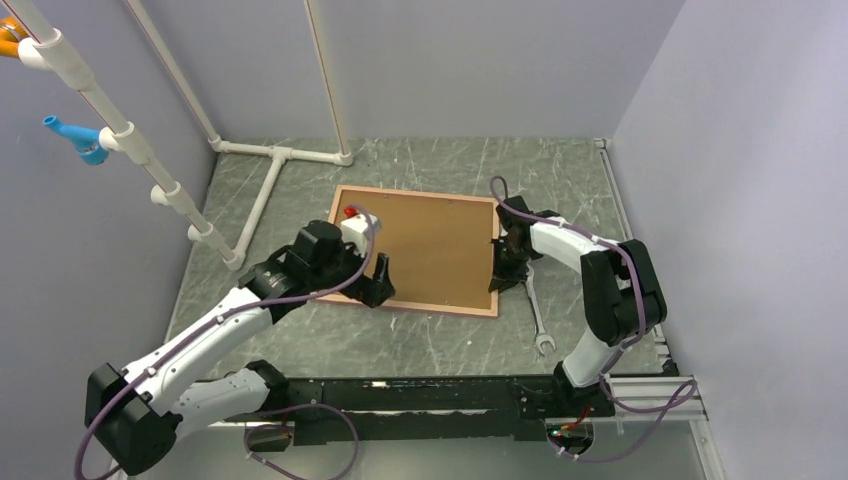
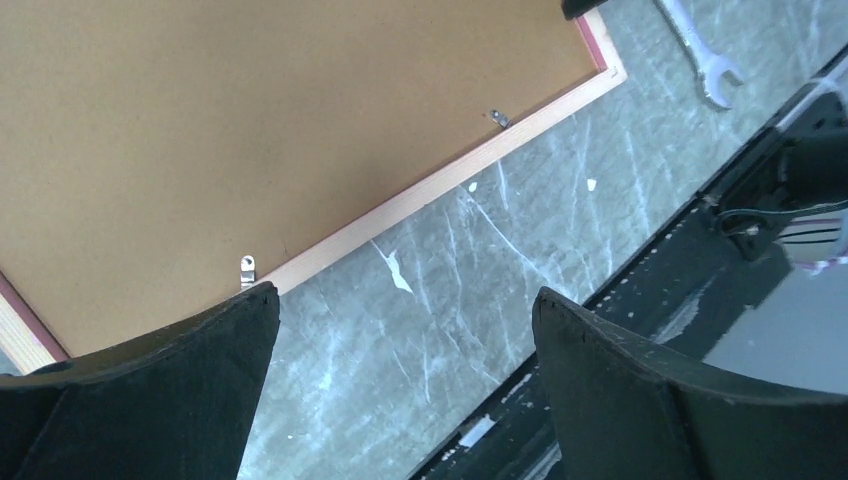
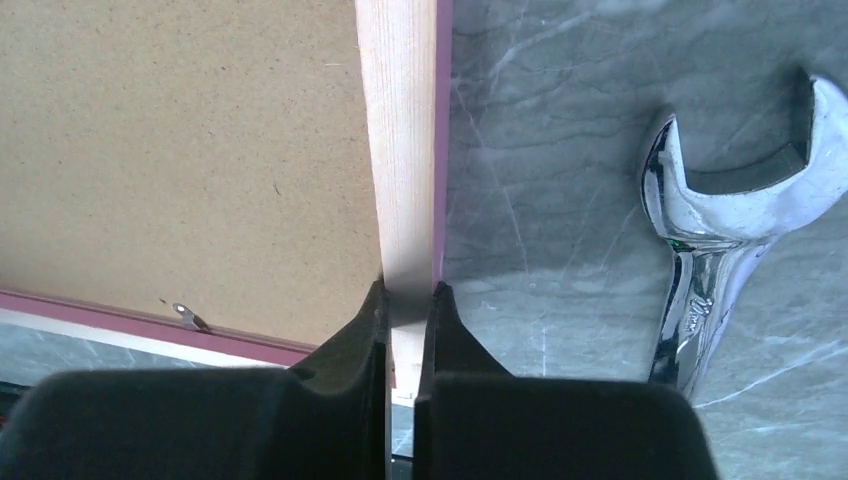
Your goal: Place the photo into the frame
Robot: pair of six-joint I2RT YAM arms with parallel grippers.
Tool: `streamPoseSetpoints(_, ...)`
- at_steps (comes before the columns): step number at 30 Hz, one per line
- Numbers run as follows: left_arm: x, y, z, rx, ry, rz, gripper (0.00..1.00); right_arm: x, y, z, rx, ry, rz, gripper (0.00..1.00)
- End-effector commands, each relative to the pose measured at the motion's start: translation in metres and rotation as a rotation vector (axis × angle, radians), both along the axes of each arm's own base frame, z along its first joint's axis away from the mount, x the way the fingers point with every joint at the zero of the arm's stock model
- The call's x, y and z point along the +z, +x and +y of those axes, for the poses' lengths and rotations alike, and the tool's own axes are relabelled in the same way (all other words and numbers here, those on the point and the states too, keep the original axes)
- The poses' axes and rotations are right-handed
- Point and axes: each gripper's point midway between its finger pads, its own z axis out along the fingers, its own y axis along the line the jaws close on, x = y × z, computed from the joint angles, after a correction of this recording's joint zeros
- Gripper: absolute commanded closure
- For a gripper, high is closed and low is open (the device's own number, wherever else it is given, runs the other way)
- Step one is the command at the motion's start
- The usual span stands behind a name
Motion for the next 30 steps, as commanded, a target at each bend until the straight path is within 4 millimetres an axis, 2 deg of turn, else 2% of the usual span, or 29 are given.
streamPoseSetpoints(1,0.018,0.013,-0.015,-0.048,0.096,-0.175,0.01,0.01,0.006,0.011,0.006,0.043,-0.009,1.0)
streamPoseSetpoints(3,0.017,0.008,-0.026,-0.105,0.145,-0.228,0.01,0.025,0.011,0.013,0.012,0.05,-0.024,1.0)
streamPoseSetpoints(7,0.013,-0.008,-0.048,-0.203,0.211,-0.305,0.01,0.067,0.021,0.017,0.031,0.071,-0.072,1.0)
streamPoseSetpoints(11,0.005,-0.013,-0.059,-0.229,0.3,-0.368,0.01,0.103,0.022,0.022,0.052,0.103,-0.092,1.0)
streamPoseSetpoints(14,0.0,-0.009,-0.063,-0.223,0.427,-0.452,0.01,0.123,0.02,0.027,0.064,0.143,-0.105,1.0)
streamPoseSetpoints(20,0.0,-0.003,-0.074,-0.205,0.614,-0.604,0.01,0.142,0.015,0.034,0.075,0.194,-0.107,1.0)
streamPoseSetpoints(24,-0.01,0.01,-0.068,-0.165,0.751,-0.651,0.01,0.151,0.012,0.037,0.082,0.218,-0.113,1.0)
streamPoseSetpoints(30,-0.028,0.019,-0.075,-0.211,0.87,-0.682,0.01,0.158,0.01,0.039,0.092,0.235,-0.115,1.0)
